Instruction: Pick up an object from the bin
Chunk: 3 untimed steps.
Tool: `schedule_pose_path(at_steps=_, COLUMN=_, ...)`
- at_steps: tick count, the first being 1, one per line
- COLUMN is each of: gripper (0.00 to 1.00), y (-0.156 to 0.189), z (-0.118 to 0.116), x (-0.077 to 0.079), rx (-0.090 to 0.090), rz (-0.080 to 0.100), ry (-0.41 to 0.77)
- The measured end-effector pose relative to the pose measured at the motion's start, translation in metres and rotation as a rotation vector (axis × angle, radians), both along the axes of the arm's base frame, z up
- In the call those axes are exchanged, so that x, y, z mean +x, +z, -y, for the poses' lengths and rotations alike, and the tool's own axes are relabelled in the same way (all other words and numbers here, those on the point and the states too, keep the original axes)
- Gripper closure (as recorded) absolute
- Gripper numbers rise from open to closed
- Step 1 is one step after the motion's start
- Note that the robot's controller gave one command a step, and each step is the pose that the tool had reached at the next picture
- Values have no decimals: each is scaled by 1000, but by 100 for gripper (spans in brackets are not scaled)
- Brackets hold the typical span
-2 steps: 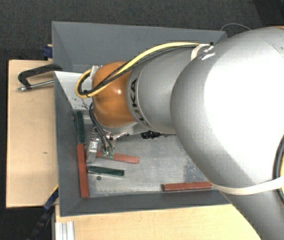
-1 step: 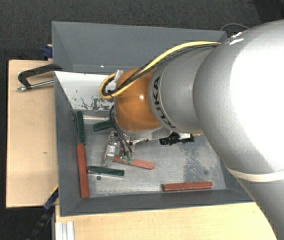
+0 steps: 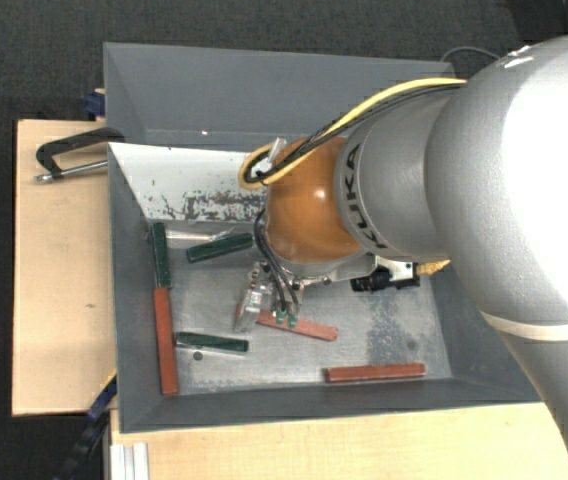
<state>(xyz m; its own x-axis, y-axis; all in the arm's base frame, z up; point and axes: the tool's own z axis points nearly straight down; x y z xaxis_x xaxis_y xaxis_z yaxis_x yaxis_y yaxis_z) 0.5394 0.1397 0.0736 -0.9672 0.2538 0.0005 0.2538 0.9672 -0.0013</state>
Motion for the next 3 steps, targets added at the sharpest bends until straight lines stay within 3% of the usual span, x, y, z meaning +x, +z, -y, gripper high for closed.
schedule_pose_path(at_steps=1, gripper=100, y=46, z=-3, x=-12, rx=1, rz=-3, ry=-16)
schedule_pose_path(at_steps=2, gripper=100, y=77, z=-1, x=-2, rx=5, rz=12, ry=-7)
schedule_pose_path(at_steps=3, gripper=100, y=99, z=-2, x=-1, rx=1, rz=-6, ry=0)
